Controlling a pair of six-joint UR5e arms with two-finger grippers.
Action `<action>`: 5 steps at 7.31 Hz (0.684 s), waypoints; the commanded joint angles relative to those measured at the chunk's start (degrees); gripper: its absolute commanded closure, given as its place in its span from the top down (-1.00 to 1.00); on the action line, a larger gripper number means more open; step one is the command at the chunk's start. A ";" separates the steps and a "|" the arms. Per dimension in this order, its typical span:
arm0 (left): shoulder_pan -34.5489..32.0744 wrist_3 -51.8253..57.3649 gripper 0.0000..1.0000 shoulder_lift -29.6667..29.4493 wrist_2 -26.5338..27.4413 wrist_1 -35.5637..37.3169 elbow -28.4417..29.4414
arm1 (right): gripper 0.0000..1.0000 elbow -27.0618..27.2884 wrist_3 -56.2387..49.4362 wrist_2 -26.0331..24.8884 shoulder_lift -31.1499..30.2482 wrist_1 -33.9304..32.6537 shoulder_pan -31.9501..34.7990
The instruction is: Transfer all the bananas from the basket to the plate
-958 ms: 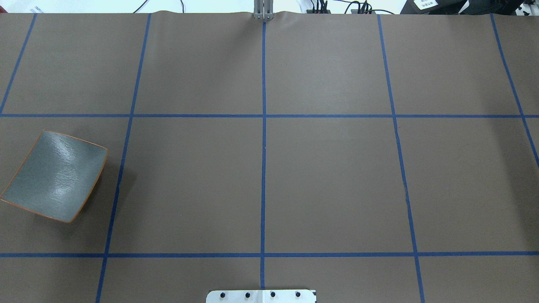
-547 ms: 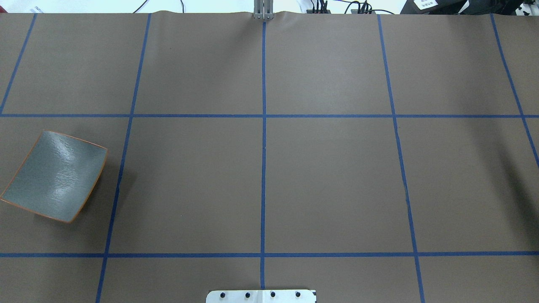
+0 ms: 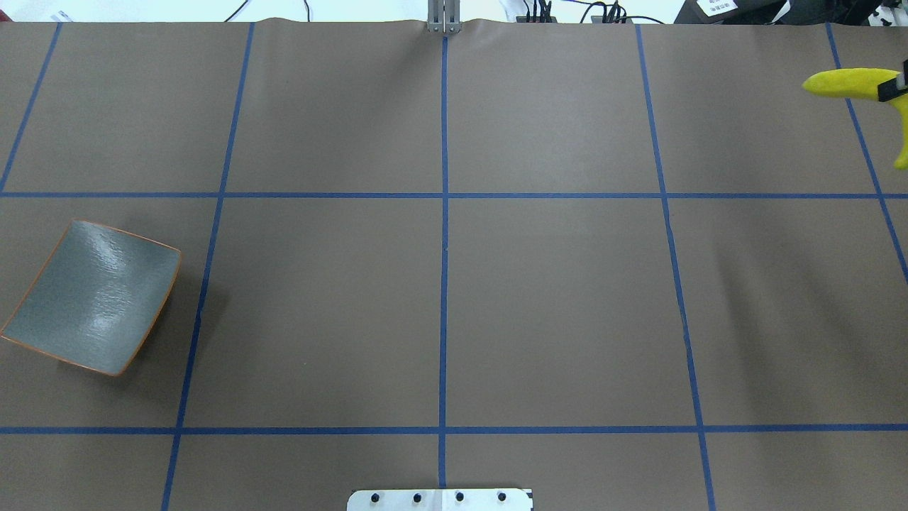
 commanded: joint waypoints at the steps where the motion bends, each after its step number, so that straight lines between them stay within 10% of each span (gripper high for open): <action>1: 5.60 -9.93 1.00 -1.18 -2.54 -12.76 0.23 | -1.00 0.82 27.12 -7.13 5.60 12.79 -11.62; 5: 18.35 -33.13 1.00 -9.60 -2.37 -19.11 -0.11 | -1.00 1.87 52.24 -37.86 18.63 12.30 -36.40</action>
